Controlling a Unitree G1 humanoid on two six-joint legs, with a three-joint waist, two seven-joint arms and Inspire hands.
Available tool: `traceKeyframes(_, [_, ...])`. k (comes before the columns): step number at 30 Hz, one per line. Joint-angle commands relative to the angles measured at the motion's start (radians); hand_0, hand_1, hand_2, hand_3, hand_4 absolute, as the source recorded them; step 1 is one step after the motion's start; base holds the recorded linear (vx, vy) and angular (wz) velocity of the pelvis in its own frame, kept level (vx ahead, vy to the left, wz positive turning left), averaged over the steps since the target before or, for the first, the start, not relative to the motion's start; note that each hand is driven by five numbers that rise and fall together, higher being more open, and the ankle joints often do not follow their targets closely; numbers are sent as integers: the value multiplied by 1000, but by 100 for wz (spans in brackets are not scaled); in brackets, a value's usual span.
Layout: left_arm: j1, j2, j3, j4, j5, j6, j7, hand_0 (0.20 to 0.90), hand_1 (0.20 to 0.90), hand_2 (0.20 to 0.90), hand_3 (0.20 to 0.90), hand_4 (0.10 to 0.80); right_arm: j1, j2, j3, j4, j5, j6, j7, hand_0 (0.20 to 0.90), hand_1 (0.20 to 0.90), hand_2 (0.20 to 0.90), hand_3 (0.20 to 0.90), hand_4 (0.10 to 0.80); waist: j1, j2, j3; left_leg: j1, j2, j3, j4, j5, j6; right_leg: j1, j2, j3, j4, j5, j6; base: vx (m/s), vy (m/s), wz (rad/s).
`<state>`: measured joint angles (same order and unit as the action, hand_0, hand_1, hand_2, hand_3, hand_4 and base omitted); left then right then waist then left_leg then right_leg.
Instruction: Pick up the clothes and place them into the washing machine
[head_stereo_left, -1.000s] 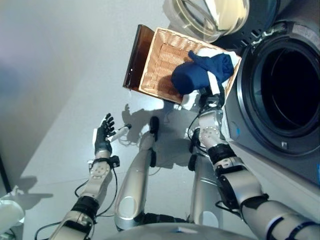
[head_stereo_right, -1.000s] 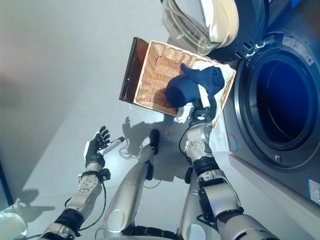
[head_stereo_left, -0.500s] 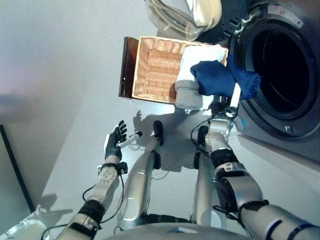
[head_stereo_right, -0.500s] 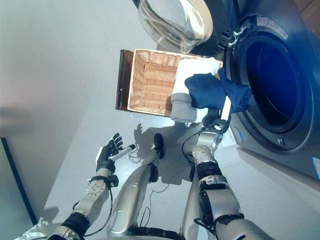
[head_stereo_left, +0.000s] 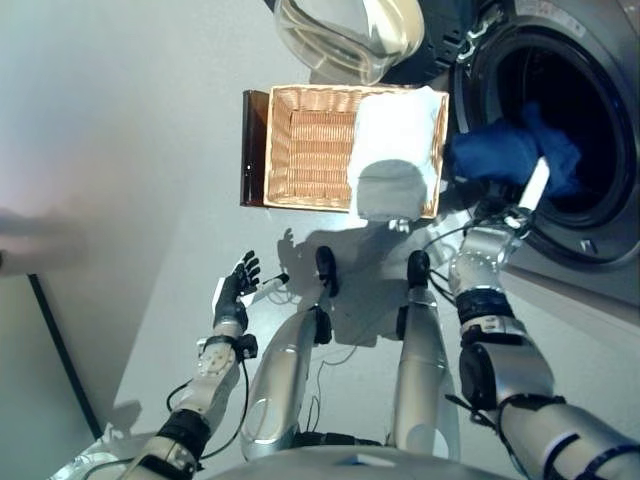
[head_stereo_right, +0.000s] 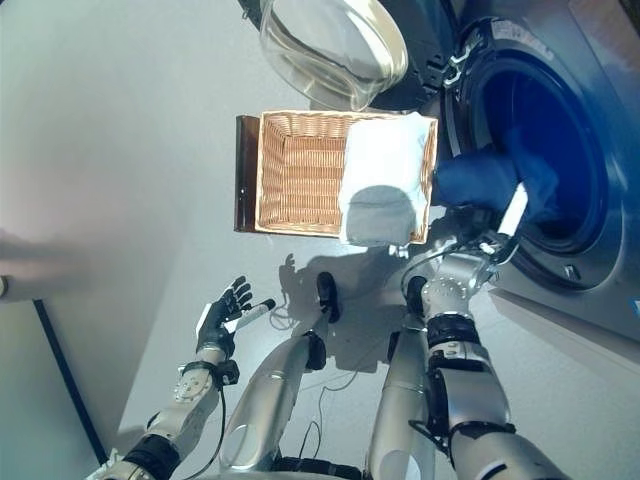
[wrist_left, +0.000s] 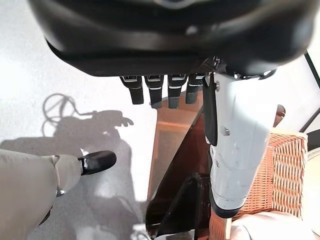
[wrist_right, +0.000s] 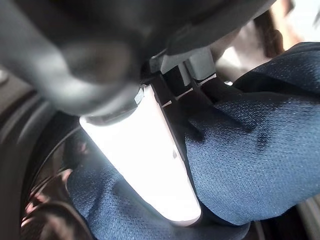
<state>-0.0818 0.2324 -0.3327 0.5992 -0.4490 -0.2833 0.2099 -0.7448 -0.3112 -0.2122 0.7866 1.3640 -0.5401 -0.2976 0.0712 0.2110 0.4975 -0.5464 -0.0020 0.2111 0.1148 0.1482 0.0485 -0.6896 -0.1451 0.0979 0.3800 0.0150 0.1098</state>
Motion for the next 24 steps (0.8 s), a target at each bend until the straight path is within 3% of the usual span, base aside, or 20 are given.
traceKeyframes(1, [39, 7, -37, -56, -24, -51, -3, 900, 900, 900, 900, 800, -96, -151, -15, -57, -68, -38, 15, 200, 200, 200, 200, 300, -1, 110, -31, -44, -31, -1, 97, -98, -78, 28, 8, -15, 38, -81, -35, 30, -42, -2])
traceKeyframes(14, [41, 35, -65, -151, -64, -67, -24, 900, 900, 900, 900, 800, -335, -347, 64, 117, -101, 21, -30, 200, 200, 200, 200, 300, 22, 129, -18, -57, -32, -1, 75, -82, -86, -4, 11, -16, 46, -86, -36, 10, -13, -1])
traceKeyframes(24, [19, 37, -91, -193, -84, -75, -18, 900, 900, 900, 900, 800, -510, -418, 73, 148, -36, -43, -56, 200, 200, 200, 200, 300, 41, 156, -21, -87, -42, -4, 65, -68, -92, -55, 3, -8, 76, -92, -35, 14, 7, 3])
